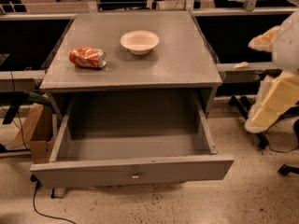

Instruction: Close top drawer

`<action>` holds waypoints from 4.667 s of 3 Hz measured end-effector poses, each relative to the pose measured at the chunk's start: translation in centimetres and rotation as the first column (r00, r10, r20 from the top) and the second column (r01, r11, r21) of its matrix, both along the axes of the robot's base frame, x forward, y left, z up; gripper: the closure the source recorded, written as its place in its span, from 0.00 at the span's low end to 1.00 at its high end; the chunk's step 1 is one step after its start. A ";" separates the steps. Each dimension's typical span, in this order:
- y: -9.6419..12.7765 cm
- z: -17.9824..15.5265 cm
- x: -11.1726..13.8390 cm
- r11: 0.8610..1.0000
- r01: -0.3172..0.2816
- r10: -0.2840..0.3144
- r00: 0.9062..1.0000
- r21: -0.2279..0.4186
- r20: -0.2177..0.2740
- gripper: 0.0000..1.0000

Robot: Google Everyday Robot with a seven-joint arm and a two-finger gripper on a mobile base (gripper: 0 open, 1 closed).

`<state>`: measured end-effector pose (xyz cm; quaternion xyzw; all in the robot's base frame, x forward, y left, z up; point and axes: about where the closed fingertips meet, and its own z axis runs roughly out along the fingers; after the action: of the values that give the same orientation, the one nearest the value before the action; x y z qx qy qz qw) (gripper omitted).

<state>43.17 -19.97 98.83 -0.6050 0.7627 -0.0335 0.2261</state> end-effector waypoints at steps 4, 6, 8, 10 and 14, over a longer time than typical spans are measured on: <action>10.0 -20.8 -2.2 0.939 0.023 0.071 0.963 0.343 -0.258 0.65; 14.8 -29.2 -2.9 0.915 0.071 0.102 0.912 0.398 -0.397 1.00; 16.4 -32.5 -1.0 0.907 0.084 0.103 0.906 0.412 -0.410 0.58; 14.8 -31.9 2.7 0.915 0.060 0.088 0.936 0.400 -0.342 0.11; 13.2 -31.0 9.0 0.919 0.086 0.024 0.962 0.386 -0.271 0.42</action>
Offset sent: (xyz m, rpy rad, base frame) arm -0.0060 0.0757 -0.1844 0.3605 0.2058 0.0489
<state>52.19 -6.81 67.84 -0.5337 0.7870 0.1999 0.2363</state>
